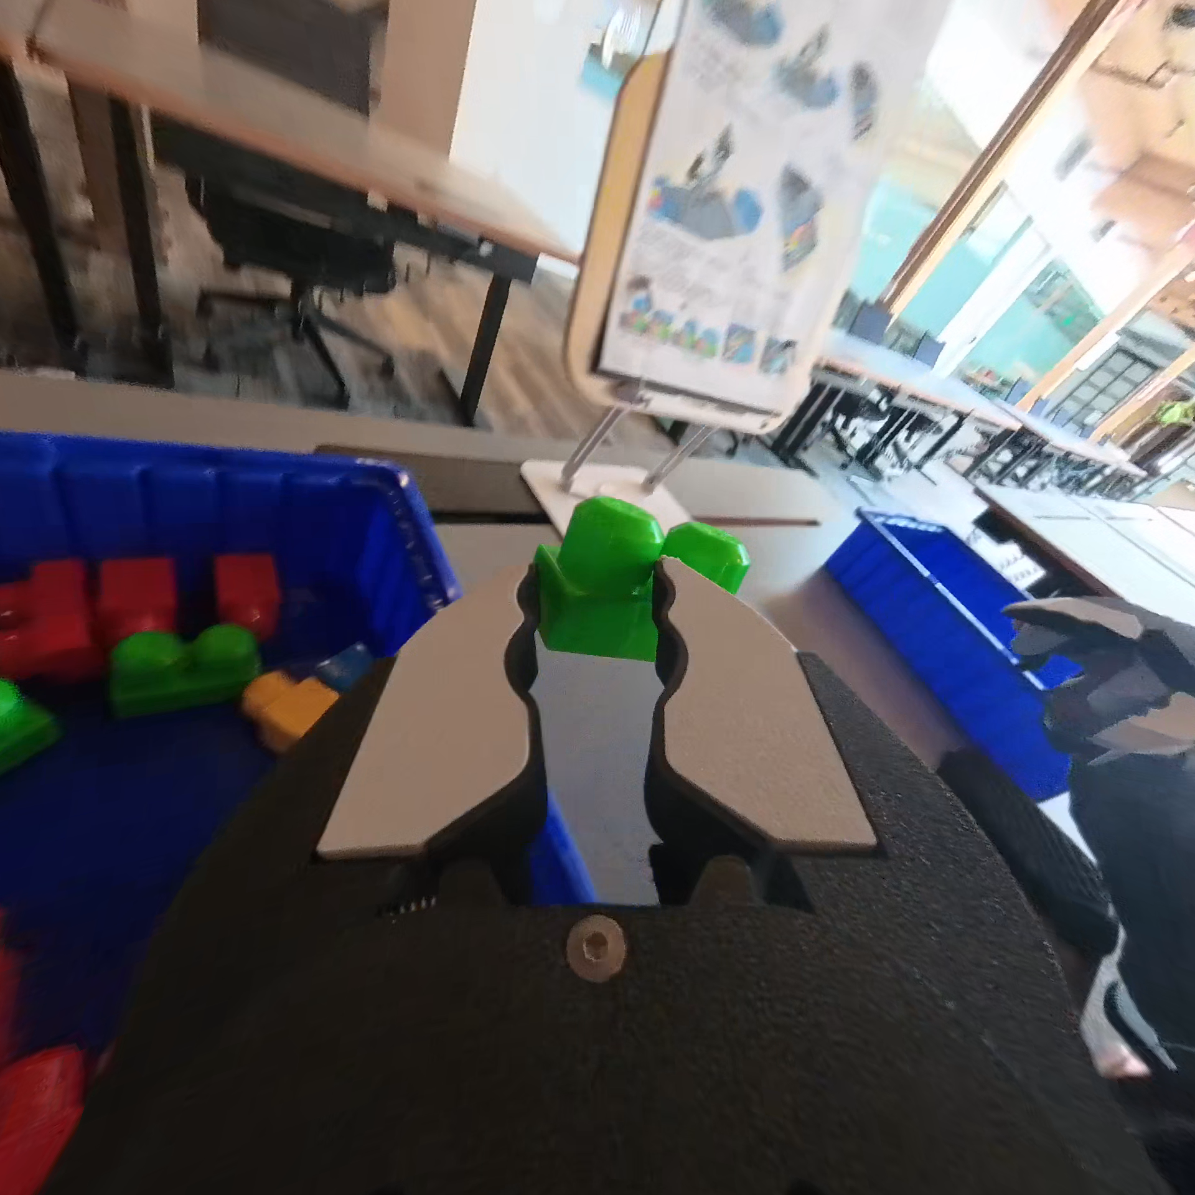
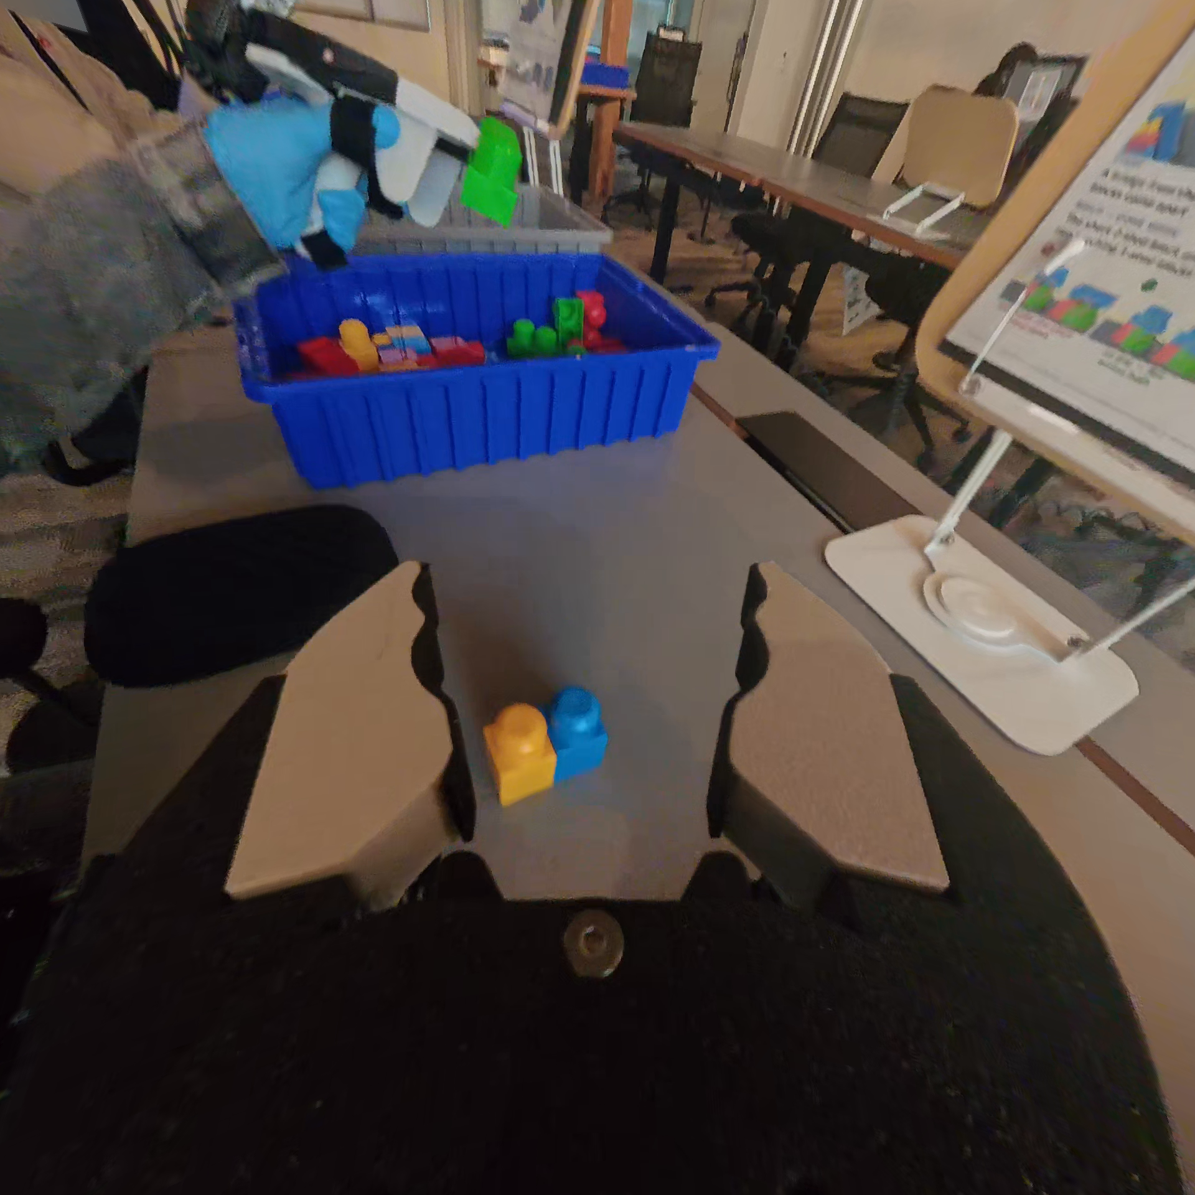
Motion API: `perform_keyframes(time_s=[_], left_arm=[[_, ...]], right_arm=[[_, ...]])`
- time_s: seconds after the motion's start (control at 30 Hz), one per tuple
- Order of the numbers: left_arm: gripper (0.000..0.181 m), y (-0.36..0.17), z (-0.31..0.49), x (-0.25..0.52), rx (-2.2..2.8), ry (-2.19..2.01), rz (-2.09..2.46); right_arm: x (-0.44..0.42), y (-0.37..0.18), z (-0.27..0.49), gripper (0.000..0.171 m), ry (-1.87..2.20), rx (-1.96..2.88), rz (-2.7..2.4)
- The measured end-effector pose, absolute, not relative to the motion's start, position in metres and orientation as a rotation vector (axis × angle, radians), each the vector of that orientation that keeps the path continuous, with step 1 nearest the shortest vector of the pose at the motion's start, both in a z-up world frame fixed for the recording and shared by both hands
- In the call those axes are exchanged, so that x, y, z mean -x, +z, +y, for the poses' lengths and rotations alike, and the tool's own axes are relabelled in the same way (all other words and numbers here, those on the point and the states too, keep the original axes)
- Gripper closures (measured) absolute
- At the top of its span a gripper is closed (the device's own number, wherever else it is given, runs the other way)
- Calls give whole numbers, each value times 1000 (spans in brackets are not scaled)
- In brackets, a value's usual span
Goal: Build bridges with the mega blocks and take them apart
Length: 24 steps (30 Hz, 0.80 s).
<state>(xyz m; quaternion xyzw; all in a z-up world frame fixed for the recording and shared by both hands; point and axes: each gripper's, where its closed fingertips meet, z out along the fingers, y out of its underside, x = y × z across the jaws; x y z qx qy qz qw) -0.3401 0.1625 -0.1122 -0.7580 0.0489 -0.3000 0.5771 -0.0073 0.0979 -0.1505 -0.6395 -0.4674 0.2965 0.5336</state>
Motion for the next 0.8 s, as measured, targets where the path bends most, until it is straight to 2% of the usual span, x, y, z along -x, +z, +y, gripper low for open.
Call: perform_keyframes(time_s=[0.23,0.47,0.8], left_arm=[[149,-85,108,268,1483,-800,83],[149,-84,73,202,1356,-870,109],[149,-83,52,159,1339,-667,223]], right_arm=[[61,-112,66,88,753,1380,-1069],[100,-108,42,93,752,1345,-1081],[115,-98,34,103,697,1365,-1157]])
